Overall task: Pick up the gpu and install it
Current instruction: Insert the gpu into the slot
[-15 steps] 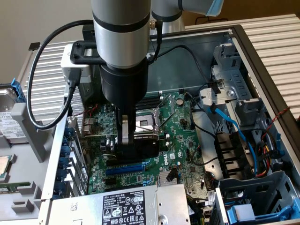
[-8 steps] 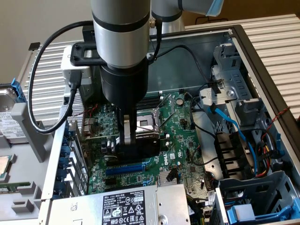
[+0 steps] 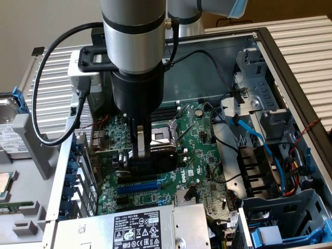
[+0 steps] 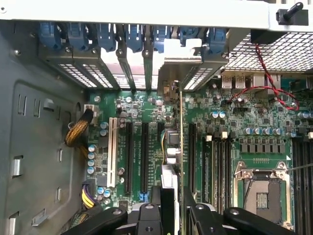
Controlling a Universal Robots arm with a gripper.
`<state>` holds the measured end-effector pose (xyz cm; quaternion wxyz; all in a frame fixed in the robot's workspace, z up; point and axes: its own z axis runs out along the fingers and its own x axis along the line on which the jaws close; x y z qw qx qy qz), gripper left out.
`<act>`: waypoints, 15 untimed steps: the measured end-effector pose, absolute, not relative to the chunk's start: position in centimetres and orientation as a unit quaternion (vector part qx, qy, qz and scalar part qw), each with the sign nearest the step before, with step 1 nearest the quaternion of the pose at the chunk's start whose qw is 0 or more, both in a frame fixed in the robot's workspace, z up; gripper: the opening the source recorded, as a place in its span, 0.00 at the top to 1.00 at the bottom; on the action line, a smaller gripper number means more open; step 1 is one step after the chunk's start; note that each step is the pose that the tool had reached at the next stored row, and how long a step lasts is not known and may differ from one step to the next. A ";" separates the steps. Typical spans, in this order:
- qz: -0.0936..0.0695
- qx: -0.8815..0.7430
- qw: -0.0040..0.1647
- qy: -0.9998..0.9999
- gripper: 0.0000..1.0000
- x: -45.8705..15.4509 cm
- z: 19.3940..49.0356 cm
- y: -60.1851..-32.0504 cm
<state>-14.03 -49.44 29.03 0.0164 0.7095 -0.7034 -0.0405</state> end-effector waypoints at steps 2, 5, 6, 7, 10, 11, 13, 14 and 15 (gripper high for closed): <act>-0.039 0.710 0.015 -0.703 0.73 -14.1 29.0 -49.3; -0.037 0.710 0.014 -0.703 0.73 -14.1 29.0 -49.2; -0.037 0.710 0.014 -0.703 0.73 -14.1 29.0 -49.2; -0.037 0.710 0.014 -0.703 0.73 -14.1 29.0 -49.2; -0.035 0.709 0.013 -0.704 0.73 -14.2 29.0 -49.2; -0.034 0.709 0.011 -0.704 0.73 -14.2 28.9 -49.1; -0.031 0.709 0.009 -0.705 0.73 -14.2 28.8 -49.1; -0.030 0.708 0.008 -0.705 0.73 -14.2 28.7 -49.1; -0.030 0.708 0.007 -0.706 0.73 -14.3 28.6 -49.1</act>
